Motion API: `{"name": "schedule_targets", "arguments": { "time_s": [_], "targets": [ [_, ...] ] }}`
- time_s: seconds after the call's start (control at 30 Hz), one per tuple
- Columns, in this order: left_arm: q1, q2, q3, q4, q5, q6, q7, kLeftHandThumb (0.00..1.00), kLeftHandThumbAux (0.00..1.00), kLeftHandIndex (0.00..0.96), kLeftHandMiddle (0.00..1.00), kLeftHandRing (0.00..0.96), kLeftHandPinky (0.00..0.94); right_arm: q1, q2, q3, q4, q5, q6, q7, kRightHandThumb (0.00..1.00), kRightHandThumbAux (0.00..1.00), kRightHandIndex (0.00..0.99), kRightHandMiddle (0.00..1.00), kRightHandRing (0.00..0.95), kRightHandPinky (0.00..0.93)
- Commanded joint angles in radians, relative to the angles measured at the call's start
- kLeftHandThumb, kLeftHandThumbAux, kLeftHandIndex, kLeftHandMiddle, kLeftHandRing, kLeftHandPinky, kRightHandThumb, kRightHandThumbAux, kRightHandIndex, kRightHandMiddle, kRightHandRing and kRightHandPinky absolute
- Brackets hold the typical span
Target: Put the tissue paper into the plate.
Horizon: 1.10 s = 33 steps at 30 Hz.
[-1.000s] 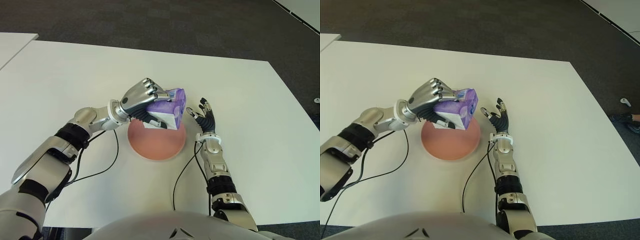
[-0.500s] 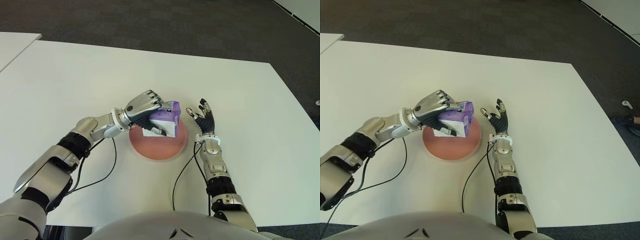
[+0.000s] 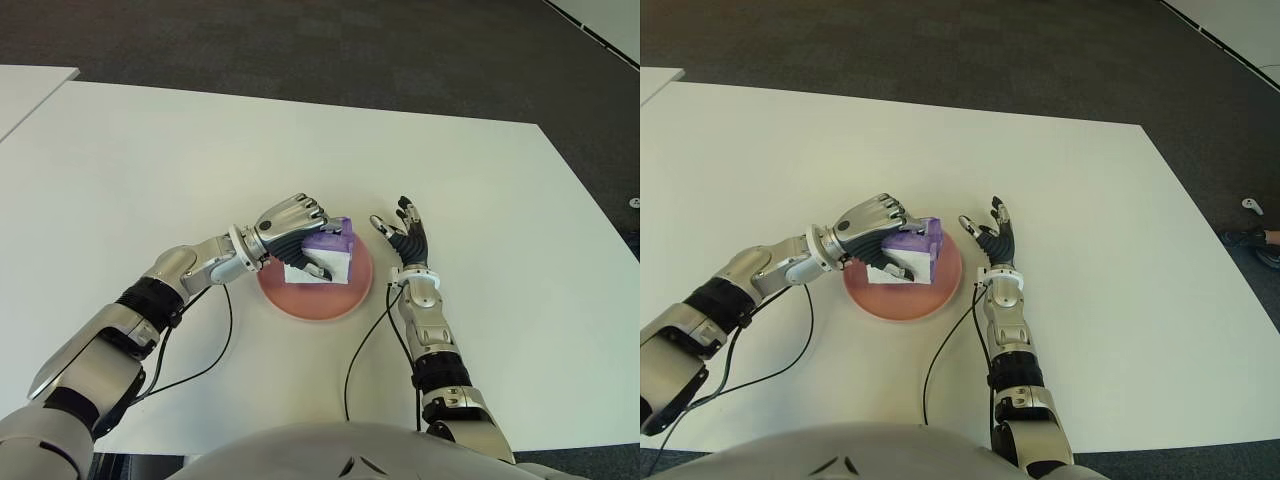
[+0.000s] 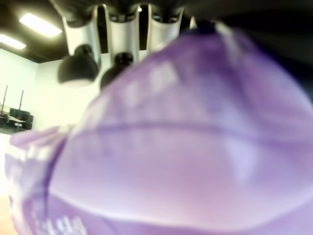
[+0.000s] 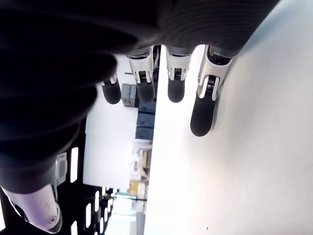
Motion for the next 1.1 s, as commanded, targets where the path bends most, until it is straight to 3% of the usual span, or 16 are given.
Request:
{"name": "schedule_targets", "arguments": {
  "time_s": [0.03,0.13,0.17,0.2,0.27,0.4,0.53,0.63,1.1],
  "targets": [
    [0.020,-0.015,-0.035,0.054,0.078,0.018,0.072,0.731,0.697,0.442,0.788,0.781,0.731,0.052,0.008,-0.002,0.062,0.015,0.055,0.017,0.184,0.714,0.071,0.060,0.059,0.114],
    [0.002,-0.005,-0.044,0.064,0.084,0.006,0.062,0.713,0.698,0.436,0.738,0.714,0.650,0.050,0.007,-0.005,0.066,0.019,0.050,0.021,0.184,0.724,0.068,0.061,0.060,0.115],
    [-0.003,-0.002,-0.048,0.068,0.084,0.001,0.052,0.702,0.701,0.430,0.648,0.619,0.563,0.049,0.007,-0.006,0.068,0.020,0.049,0.022,0.184,0.730,0.066,0.060,0.060,0.114],
    [-0.010,0.002,-0.053,0.075,0.082,-0.003,0.033,0.698,0.702,0.428,0.616,0.586,0.531,0.049,0.006,-0.007,0.071,0.021,0.046,0.023,0.183,0.732,0.065,0.060,0.059,0.113],
    [-0.019,0.009,-0.060,0.085,0.078,-0.003,-0.004,0.452,0.609,0.345,0.442,0.397,0.360,0.047,0.006,-0.009,0.075,0.023,0.043,0.026,0.181,0.738,0.062,0.059,0.059,0.111],
    [-0.036,0.027,-0.067,0.091,0.067,-0.002,-0.076,0.222,0.530,0.160,0.193,0.125,0.086,0.046,0.005,-0.011,0.081,0.025,0.039,0.032,0.175,0.745,0.059,0.059,0.060,0.116],
    [-0.043,0.107,-0.037,-0.019,-0.037,-0.030,-0.271,0.086,0.468,0.060,0.072,0.036,0.022,0.042,0.003,-0.016,0.093,0.032,0.027,0.041,0.172,0.753,0.058,0.063,0.066,0.122],
    [-0.030,0.122,-0.027,-0.072,-0.071,-0.023,-0.335,0.029,0.426,0.019,0.023,0.011,0.007,0.041,0.004,-0.018,0.097,0.033,0.021,0.042,0.173,0.755,0.058,0.064,0.069,0.123],
    [-0.005,0.116,-0.002,-0.106,-0.059,-0.017,-0.358,0.000,0.374,0.000,0.000,0.000,0.000,0.030,0.001,-0.018,0.130,0.028,-0.012,0.037,0.176,0.749,0.065,0.061,0.065,0.117]
  ]
}}
